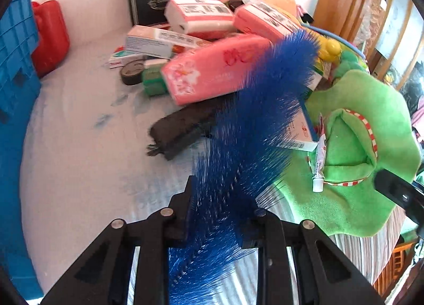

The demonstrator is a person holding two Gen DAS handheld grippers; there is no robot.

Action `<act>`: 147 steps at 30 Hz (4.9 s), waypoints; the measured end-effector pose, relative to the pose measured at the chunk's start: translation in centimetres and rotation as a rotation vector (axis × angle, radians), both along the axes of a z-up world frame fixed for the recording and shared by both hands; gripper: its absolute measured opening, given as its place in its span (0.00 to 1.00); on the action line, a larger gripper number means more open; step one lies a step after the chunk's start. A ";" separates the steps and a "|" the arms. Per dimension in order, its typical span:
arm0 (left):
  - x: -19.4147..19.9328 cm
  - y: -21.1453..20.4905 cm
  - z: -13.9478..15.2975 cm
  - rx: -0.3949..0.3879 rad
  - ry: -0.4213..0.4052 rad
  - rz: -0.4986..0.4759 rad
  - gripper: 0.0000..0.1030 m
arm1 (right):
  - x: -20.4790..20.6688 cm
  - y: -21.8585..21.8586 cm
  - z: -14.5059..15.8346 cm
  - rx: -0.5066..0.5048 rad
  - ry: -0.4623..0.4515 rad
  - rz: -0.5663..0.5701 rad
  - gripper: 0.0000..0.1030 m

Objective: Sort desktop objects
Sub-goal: 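Close left gripper on the feather duster while right gripper grasps the green plush, then lift and carry the duster and green plush over the blue crate, then open left gripper to drop the duster while right gripper drops the plush, then move left gripper to the pink ointment tube while right approaches the white bear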

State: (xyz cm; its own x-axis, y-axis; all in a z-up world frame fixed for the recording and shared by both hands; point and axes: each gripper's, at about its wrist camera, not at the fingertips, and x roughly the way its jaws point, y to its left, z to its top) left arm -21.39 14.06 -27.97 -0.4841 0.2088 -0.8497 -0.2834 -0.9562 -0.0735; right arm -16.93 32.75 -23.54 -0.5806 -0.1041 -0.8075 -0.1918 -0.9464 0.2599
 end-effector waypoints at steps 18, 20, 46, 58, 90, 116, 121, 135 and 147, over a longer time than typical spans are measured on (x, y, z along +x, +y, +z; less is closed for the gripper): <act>1.5 2.6 6.4 0.054 0.110 -0.030 0.14 | -1.1 -1.2 5.6 0.067 0.175 0.103 0.11; 1.6 2.6 8.2 0.062 0.138 -0.021 0.13 | -0.9 -1.4 7.8 0.084 0.217 0.120 0.11; 5.1 -16.4 41.6 0.040 0.501 0.507 0.13 | -2.8 -18.6 38.0 0.091 0.768 0.573 0.11; 8.0 -37.7 39.3 -0.138 0.356 0.679 0.13 | -3.0 -42.6 38.6 0.011 0.720 0.768 0.11; 14.9 -44.9 32.7 -0.111 0.360 0.700 0.54 | 1.1 -48.4 30.3 0.255 0.575 0.615 1.00; 15.8 -28.7 31.7 0.109 0.537 0.378 0.54 | 7.3 -20.3 24.2 0.273 0.449 0.121 1.00; 13.8 -22.4 30.4 0.127 0.514 0.330 0.55 | 6.8 -13.5 21.4 0.289 0.383 0.069 1.00; 4.4 -3.3 13.1 -0.006 0.180 0.361 0.54 | 3.4 5.0 7.4 0.236 0.164 0.141 1.00; -0.4 6.0 -1.9 -0.014 -0.060 0.250 0.55 | 2.4 9.5 -1.3 0.184 0.009 0.220 1.00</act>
